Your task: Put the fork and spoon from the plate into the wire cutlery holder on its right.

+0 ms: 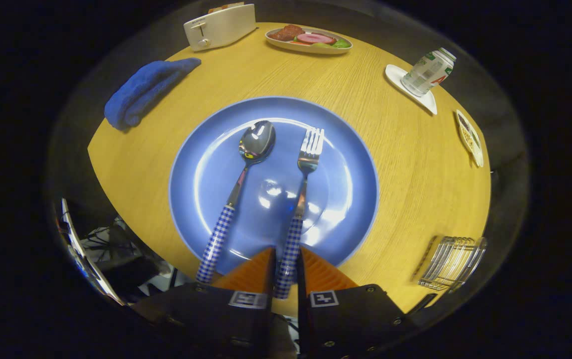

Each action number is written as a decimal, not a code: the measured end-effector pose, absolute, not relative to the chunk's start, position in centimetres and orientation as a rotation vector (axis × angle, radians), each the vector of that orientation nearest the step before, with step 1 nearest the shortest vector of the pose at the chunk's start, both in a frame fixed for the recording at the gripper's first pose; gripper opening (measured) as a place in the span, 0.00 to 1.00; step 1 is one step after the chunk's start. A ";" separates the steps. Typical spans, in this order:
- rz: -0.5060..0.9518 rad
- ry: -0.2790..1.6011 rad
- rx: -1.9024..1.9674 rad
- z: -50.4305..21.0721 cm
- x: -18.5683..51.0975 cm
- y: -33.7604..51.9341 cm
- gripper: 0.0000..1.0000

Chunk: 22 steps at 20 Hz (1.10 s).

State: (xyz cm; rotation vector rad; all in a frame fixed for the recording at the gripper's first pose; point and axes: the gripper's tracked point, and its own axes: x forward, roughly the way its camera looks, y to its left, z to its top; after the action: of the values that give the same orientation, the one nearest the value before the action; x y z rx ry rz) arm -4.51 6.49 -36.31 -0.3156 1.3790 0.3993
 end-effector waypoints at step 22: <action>0.260 1.379 -0.470 -23.5 -8.6 -9.8 0.05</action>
State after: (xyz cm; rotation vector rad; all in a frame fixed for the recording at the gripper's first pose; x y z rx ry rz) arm -8.65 -9.82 -23.48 -0.4703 1.3787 0.2602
